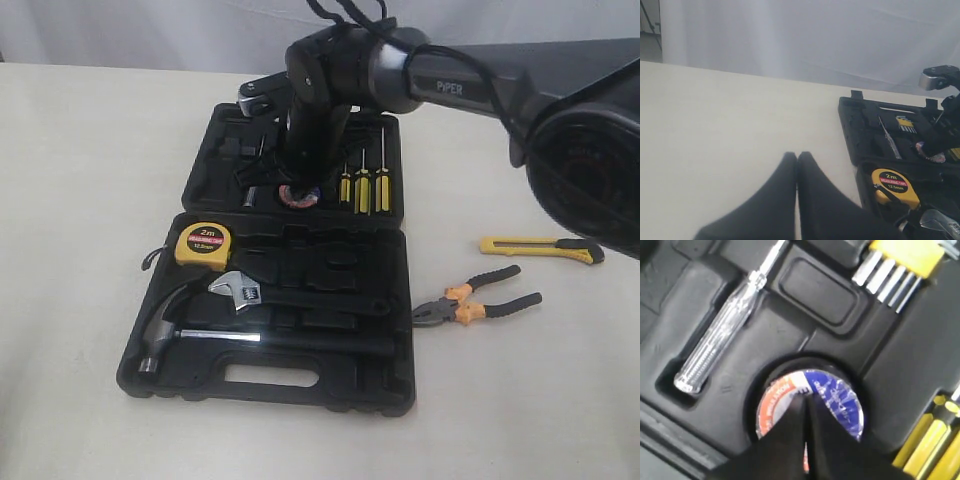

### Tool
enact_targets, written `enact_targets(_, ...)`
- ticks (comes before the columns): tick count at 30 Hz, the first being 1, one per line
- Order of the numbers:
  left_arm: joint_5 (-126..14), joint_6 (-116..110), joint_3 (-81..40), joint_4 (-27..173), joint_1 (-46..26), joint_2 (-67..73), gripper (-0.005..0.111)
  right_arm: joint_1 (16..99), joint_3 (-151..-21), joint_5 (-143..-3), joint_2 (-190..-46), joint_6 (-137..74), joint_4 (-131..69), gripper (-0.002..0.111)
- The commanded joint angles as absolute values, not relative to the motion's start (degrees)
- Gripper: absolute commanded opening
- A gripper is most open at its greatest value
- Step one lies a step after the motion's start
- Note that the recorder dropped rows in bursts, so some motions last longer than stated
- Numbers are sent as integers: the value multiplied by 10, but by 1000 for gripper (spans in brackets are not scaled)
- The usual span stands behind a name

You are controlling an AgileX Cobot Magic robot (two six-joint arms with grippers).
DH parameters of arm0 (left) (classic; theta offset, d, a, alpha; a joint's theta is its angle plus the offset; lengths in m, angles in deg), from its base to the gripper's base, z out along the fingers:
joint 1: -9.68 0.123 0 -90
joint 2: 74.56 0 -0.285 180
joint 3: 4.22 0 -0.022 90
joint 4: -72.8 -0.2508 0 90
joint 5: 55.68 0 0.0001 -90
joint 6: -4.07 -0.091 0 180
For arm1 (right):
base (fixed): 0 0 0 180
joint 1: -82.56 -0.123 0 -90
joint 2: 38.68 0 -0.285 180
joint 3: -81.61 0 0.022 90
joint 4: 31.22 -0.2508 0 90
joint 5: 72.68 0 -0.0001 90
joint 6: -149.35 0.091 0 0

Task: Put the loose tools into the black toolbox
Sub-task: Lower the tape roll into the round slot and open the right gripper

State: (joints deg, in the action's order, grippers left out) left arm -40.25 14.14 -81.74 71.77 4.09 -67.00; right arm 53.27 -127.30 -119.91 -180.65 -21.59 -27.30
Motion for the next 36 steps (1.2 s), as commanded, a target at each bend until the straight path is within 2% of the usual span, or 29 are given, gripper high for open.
enact_targets(1, -402, 141, -814, 719, 38, -668, 0, 531, -1271, -1207, -1810, -228, -282, -1)
enact_targets(10, -402, 141, -814, 719, 38, -668, 0, 530, -1271, -1213, -1761, -229, -284, -1)
enact_targets(21, -402, 141, -814, 719, 38, -668, 0, 530, -1271, -1211, -1807, -259, -288, -1)
enact_targets(36, -402, 141, -814, 719, 38, -668, 0, 529, -1271, -1204, -1768, -276, -338, -1)
